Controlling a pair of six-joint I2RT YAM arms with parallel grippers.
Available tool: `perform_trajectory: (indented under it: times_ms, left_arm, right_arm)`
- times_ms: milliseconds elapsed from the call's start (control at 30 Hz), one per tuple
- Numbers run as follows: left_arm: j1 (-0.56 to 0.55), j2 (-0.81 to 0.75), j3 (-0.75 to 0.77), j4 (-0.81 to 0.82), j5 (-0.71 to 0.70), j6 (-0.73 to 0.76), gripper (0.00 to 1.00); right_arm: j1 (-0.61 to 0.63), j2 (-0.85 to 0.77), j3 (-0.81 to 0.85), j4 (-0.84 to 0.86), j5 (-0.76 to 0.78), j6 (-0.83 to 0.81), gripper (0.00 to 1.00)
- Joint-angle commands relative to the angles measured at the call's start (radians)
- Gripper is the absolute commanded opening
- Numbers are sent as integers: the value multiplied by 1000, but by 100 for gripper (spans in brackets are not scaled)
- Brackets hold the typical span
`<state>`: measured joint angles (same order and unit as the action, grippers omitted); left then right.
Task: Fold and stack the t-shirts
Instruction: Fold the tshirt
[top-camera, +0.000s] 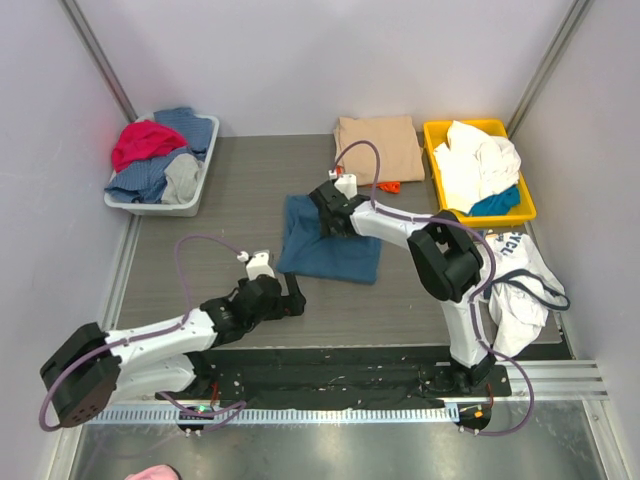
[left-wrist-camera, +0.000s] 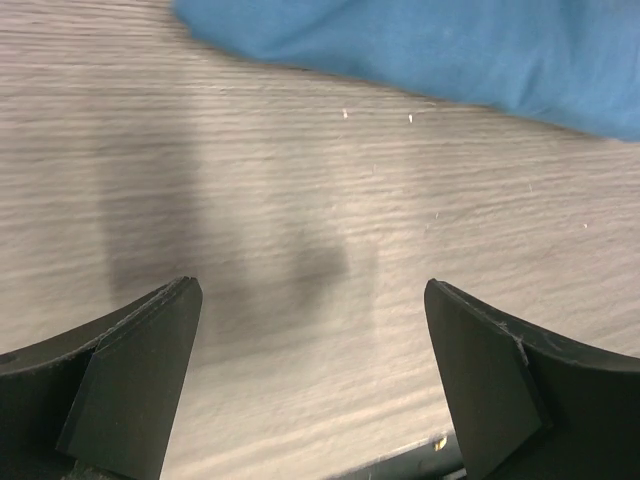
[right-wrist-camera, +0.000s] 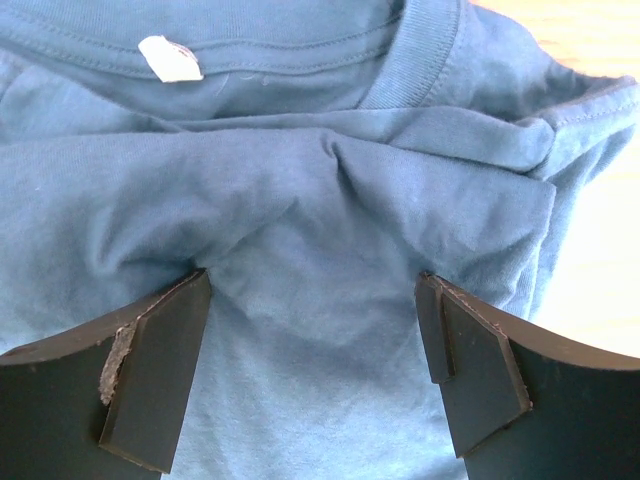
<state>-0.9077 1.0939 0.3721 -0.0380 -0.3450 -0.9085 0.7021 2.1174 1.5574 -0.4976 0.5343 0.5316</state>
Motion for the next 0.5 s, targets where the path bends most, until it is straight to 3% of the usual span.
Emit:
perform_trajectory:
  times_ms: [0,300,467]
  left_arm:
    - [-3,-132,65,-134,-43,22,100]
    - [-3,-206,154,-263,-117,108,100]
    - [-3,-197,156,-235,-115,106,100]
  right_arm:
    - [5,-100,-78,-25,56,19,91]
    - [7,-232,-263,1,-43,33,90]
    - [8,-401,-349,1,-108,28,90]
